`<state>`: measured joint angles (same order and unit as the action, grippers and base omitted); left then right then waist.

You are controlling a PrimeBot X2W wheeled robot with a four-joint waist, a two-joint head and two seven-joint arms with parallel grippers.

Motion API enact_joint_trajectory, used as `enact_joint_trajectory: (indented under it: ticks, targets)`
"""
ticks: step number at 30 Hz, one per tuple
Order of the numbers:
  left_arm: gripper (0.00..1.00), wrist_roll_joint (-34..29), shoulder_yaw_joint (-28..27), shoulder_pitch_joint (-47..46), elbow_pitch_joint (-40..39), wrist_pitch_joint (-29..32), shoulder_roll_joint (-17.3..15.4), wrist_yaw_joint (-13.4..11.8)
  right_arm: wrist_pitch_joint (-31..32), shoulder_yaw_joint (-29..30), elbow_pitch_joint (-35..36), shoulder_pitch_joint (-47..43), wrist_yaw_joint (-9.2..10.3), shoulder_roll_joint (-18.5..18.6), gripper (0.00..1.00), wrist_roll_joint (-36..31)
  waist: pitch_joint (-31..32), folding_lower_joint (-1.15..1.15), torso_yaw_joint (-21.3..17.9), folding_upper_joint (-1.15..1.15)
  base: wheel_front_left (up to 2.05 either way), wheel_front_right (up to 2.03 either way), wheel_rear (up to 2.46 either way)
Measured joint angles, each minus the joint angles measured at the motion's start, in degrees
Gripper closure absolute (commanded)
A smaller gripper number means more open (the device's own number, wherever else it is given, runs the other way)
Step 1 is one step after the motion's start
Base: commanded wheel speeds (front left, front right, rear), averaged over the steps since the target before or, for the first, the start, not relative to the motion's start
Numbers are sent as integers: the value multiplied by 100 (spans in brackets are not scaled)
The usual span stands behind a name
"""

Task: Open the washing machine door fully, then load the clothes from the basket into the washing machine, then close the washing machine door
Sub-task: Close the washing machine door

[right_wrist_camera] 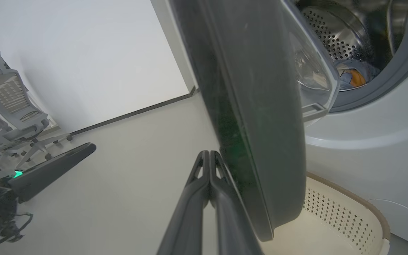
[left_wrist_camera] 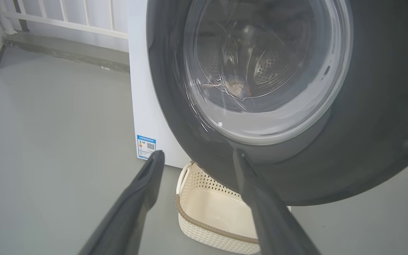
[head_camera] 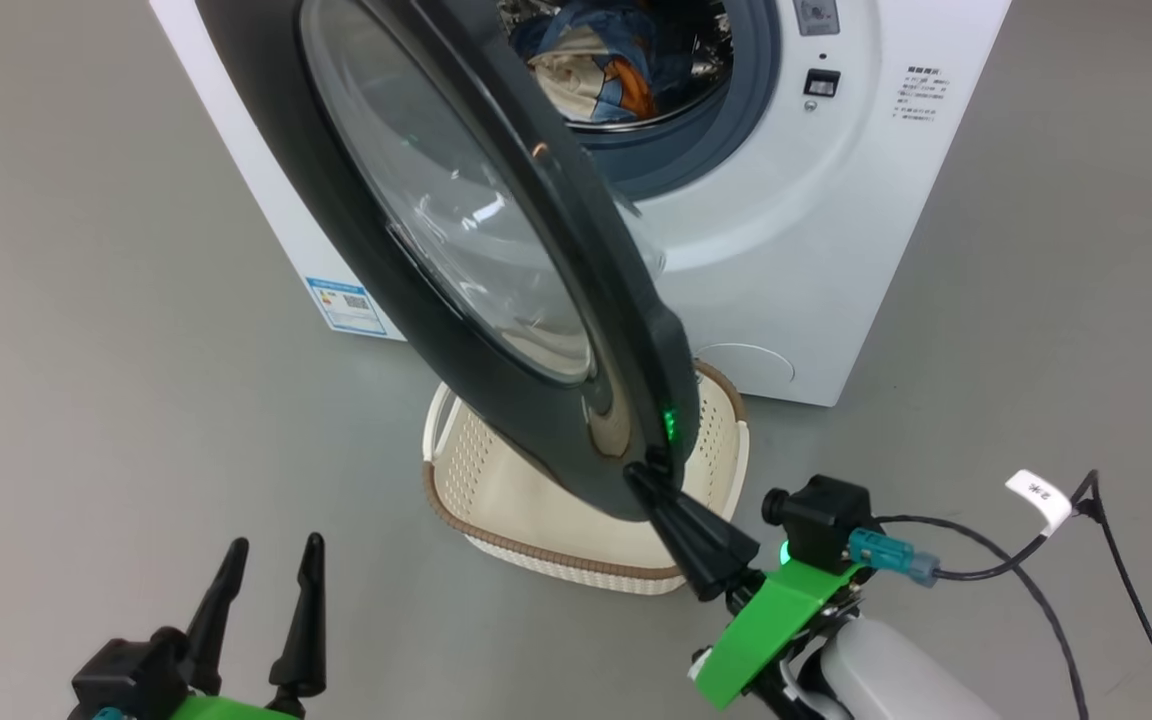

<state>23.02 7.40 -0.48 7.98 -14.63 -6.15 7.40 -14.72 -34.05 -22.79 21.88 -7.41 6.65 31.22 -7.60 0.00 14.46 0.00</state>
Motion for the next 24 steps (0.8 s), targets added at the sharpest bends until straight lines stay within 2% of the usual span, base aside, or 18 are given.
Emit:
enact_joint_trajectory:
  ticks: [10,24]
  targets:
    - [0,10,77,-226,-66,0,34,0,0,702,30,183,0,-38,100,-233,-237,0,36,0,0,0,0]
    - [0,90,397,-783,-182,0,163,0,-1,1959,-198,1304,0,151,100,-367,-865,0,214,0,0,0,0]
